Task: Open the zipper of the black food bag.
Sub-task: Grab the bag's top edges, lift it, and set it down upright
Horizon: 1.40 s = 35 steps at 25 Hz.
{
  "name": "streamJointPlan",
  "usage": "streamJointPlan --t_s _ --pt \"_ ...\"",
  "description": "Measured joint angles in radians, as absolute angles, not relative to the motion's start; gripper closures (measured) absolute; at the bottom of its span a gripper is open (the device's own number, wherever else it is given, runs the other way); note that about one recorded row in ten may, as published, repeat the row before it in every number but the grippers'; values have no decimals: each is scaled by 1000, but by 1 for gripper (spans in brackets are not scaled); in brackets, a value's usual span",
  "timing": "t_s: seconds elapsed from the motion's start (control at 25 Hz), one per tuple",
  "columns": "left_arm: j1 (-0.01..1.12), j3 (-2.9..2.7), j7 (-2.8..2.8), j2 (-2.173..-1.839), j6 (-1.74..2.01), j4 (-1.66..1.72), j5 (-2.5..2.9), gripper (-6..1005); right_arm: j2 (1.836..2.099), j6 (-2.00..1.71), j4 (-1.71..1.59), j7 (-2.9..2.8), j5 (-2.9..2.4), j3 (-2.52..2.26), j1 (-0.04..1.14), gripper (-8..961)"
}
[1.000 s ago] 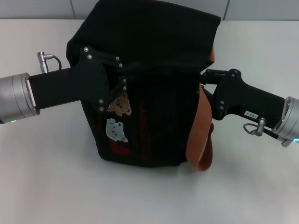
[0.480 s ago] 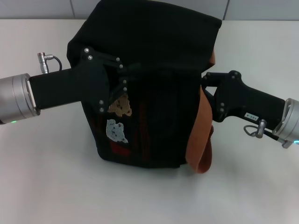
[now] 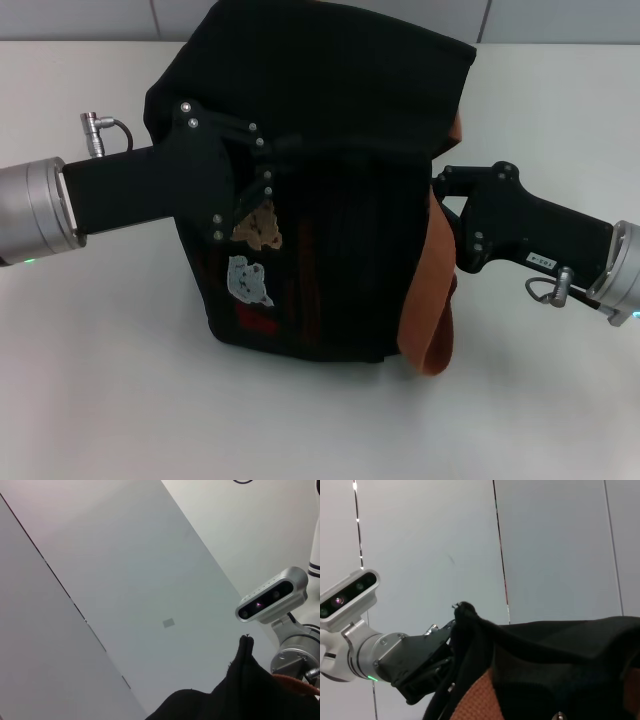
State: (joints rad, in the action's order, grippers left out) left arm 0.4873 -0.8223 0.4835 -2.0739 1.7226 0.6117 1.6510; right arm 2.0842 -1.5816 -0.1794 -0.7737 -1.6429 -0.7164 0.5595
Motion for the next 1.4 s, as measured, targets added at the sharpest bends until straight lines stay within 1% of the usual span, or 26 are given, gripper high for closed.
streamJointPlan --t_s 0.8,1.4 --pt "471 -811 489 -2071 1733 610 1600 924 2084 -1522 -174 -772 -1644 -716 549 858" --pt "436 -761 489 -2066 1725 609 1510 923 2085 -1460 -172 -772 -1645 -716 501 859"
